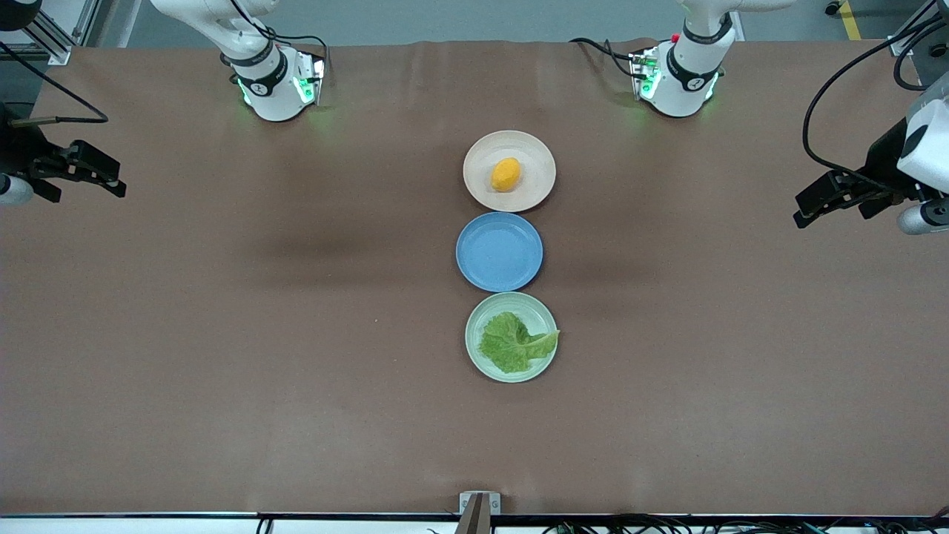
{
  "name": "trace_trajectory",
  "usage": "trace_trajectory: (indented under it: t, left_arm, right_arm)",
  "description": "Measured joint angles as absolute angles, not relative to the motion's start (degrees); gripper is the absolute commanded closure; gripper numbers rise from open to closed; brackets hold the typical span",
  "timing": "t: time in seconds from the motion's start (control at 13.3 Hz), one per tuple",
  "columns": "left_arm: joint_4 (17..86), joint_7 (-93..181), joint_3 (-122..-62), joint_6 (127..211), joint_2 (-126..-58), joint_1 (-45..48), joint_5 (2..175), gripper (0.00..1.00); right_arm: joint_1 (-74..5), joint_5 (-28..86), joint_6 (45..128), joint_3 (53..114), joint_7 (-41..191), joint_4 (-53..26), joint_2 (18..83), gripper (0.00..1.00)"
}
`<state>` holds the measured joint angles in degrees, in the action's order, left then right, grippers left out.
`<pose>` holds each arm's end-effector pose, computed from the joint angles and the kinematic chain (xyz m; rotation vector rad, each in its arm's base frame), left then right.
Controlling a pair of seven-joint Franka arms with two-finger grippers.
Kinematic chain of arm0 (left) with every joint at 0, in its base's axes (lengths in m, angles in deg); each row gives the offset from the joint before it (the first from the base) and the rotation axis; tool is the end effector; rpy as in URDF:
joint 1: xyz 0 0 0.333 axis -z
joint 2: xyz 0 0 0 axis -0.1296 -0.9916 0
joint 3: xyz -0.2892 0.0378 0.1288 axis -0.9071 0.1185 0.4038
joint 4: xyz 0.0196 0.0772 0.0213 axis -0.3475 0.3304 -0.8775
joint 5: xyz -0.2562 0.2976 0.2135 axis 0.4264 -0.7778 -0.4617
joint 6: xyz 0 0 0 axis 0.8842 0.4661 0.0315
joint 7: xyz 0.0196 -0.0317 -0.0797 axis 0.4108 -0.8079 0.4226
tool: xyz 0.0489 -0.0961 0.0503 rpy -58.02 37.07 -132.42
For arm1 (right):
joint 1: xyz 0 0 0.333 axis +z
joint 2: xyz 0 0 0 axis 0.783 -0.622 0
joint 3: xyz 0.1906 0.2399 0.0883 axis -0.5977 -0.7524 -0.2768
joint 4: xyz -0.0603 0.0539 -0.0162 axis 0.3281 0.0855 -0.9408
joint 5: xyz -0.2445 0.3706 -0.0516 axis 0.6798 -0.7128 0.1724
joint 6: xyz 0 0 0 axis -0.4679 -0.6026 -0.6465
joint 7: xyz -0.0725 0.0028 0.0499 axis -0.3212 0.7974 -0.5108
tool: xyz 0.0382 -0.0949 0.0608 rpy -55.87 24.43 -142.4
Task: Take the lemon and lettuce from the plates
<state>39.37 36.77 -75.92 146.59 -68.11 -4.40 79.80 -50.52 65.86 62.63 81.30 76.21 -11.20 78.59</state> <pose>0.6261 -0.0590 0.6228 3.1134 0.2222 0.1192 0.5852 -0.0212 0.6067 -3.1286 -0.1140 0.0050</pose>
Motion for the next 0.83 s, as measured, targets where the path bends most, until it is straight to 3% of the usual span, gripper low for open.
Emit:
trace_trajectory:
  t: [0.83]
  left_arm:
    - [39.40,36.77,-75.94,146.95,-69.56,-4.26,79.83,0.00]
  right_arm:
    - [-50.19,64.68,61.56,81.31,76.21,-11.42,78.59,0.00]
